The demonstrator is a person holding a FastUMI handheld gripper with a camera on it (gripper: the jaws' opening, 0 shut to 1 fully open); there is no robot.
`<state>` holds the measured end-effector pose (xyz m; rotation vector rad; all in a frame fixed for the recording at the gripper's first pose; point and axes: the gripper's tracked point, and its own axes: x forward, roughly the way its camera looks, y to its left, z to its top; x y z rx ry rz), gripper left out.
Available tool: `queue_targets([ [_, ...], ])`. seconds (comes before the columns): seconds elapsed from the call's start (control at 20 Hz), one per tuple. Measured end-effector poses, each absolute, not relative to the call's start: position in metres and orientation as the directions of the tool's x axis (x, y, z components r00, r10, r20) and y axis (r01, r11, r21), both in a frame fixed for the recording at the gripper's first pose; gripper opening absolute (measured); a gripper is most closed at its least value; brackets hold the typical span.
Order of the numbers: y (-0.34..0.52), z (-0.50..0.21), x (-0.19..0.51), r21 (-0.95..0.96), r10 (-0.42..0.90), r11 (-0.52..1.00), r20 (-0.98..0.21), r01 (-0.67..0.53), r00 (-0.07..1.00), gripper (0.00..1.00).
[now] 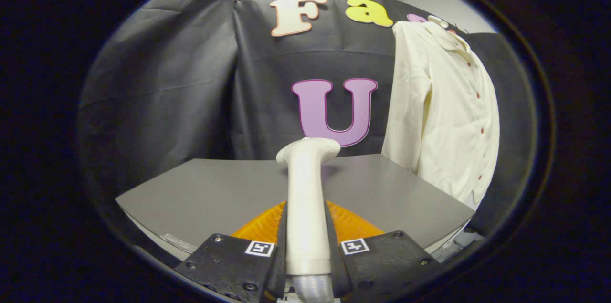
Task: Iron the clothes twice with a garment steamer, once on the left side and once on the right side.
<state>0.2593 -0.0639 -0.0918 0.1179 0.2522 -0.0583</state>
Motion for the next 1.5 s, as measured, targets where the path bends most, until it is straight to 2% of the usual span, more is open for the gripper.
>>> queue_targets([
  [0.5,-0.115,-0.022,0.214,0.181,0.0,0.983,-0.104,0.019,0.995,0.36],
  [0.85,-0.205,0.041,0.193,0.137,-0.086,0.987,0.036,0.08,0.996,0.36],
  [1.35,-0.315,0.052,0.203,0.163,-0.195,0.97,0.087,0.18,0.977,0.36],
  [1.5,-0.324,0.049,0.211,0.167,-0.181,0.972,0.09,0.165,0.979,0.36],
])
